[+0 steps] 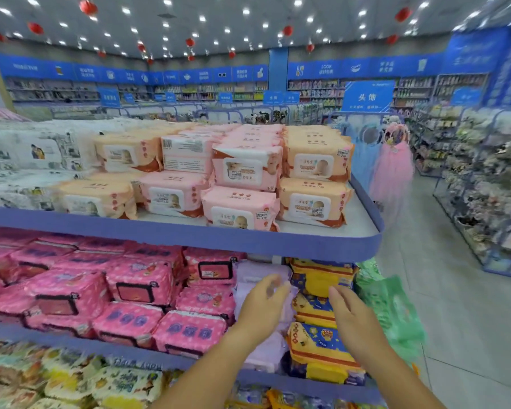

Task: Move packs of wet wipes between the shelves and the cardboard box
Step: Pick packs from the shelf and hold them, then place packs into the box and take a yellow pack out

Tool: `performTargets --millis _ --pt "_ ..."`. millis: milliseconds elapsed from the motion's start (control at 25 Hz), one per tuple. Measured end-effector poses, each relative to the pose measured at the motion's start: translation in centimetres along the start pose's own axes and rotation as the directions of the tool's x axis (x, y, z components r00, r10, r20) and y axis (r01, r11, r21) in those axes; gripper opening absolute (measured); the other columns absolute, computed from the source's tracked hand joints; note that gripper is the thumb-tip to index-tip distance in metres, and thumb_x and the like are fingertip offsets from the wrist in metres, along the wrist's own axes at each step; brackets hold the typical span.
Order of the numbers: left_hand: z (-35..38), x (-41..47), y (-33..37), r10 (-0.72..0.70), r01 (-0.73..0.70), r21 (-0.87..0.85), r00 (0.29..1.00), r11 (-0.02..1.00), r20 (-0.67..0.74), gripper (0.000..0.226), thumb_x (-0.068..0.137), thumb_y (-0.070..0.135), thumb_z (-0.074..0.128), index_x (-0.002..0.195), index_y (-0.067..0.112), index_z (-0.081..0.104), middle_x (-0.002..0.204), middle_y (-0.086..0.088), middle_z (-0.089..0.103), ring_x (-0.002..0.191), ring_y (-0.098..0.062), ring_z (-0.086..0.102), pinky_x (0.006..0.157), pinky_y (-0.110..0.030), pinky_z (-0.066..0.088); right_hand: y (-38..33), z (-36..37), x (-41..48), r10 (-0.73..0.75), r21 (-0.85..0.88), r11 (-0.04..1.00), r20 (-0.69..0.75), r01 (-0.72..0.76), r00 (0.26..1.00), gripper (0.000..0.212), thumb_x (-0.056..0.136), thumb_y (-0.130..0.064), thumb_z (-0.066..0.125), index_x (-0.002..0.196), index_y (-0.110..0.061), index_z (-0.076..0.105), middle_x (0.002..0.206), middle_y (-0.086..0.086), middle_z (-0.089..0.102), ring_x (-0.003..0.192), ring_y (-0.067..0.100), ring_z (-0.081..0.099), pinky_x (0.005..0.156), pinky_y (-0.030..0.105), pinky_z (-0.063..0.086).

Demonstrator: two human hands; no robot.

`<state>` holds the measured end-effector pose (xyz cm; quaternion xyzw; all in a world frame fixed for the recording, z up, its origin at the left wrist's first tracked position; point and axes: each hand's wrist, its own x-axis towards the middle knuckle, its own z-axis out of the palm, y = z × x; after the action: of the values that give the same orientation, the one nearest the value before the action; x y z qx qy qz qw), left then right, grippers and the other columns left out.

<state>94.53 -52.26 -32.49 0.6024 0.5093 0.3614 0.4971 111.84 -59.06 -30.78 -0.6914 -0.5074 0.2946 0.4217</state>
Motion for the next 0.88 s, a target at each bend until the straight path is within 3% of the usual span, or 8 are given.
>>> performTargets --millis 160,280,400,520,680,800,880 --pt "-4.3 -7.1 0.0 -0.034 0.036 -0.047 0.999 0.998 0.042 0.045 0.106 0.044 0.045 0.144 0.020 0.051 0.142 0.004 0.052 0.132 -0.015 0.049 0.107 -0.032 0.036 -3.6 2.6 -7.2 -0.012 0.085 0.996 0.012 0.011 1.000 0.043 0.106 -0.041 0.038 0.143 -0.022 0.049 0.123 -0.012 0.049 0.114 0.007 0.043 0.101 0.028 0.034" --pt "-8.7 -13.2 -1.7 -0.062 0.060 -0.074 0.998 0.995 -0.018 0.039 0.104 0.050 0.045 0.134 0.027 0.056 0.139 0.007 0.055 0.127 -0.013 0.051 0.107 -0.035 0.038 -5.5 5.5 -12.3 -0.059 0.112 0.992 0.051 0.053 0.997 0.042 0.106 -0.041 0.038 0.142 -0.023 0.049 0.146 -0.004 0.048 0.127 0.010 0.044 0.107 0.030 0.033" --pt "-15.1 -19.6 -4.7 -0.127 0.114 -0.100 0.983 0.988 -0.132 0.046 0.103 0.057 0.042 0.137 0.029 0.057 0.140 0.009 0.056 0.129 -0.014 0.053 0.110 -0.040 0.042 -8.0 11.0 -17.2 -0.085 0.104 0.992 0.157 0.069 0.984 0.051 0.107 -0.042 0.036 0.152 -0.018 0.040 0.161 -0.003 0.034 0.148 0.017 0.031 0.118 0.034 0.024" --pt "-23.4 -26.5 -7.6 -0.198 0.180 -0.102 0.957 0.978 -0.214 0.039 0.102 0.058 0.043 0.126 0.033 0.061 0.135 0.009 0.059 0.124 -0.014 0.056 0.111 -0.044 0.043 -11.9 18.7 -23.1 -0.099 0.116 0.991 0.277 0.069 0.956 0.053 0.106 -0.047 0.033 0.152 -0.023 0.039 0.156 -0.007 0.038 0.143 0.015 0.036 0.114 0.032 0.027" --pt "-36.9 -36.5 -11.8 -0.304 0.196 -0.319 0.891 0.927 -0.337 0.023 0.102 0.048 0.053 0.115 0.032 0.063 0.129 0.007 0.063 0.114 -0.012 0.061 0.102 -0.038 0.047 -18.0 30.7 -31.8 -0.144 0.113 0.988 0.462 0.103 0.875 0.048 0.106 -0.047 0.033 0.148 -0.026 0.043 0.132 -0.016 0.045 0.118 0.004 0.041 0.099 0.024 0.030" --pt "-49.0 -43.6 -16.1 -0.344 0.190 -0.354 0.825 0.916 -0.449 0.038 0.104 0.046 0.049 0.133 0.022 0.057 0.132 0.006 0.062 0.116 -0.015 0.061 0.095 -0.036 0.047 -22.9 42.1 -38.0 -0.172 0.094 0.985 0.559 0.145 0.811 0.051 0.106 -0.048 0.034 0.150 -0.023 0.042 0.149 -0.009 0.045 0.136 0.012 0.043 0.106 0.026 0.032" --pt "-57.1 -48.1 -19.8 -0.353 0.188 -0.344 0.777 0.920 -0.521 0.031 0.106 0.044 0.046 0.128 0.025 0.055 0.132 0.004 0.060 0.118 -0.016 0.059 0.096 -0.035 0.044 -26.1 50.1 -42.0 -0.179 0.079 0.983 0.605 0.165 0.776 0.053 0.106 -0.048 0.033 0.151 -0.021 0.042 0.156 -0.005 0.041 0.143 0.016 0.038 0.112 0.030 0.030"
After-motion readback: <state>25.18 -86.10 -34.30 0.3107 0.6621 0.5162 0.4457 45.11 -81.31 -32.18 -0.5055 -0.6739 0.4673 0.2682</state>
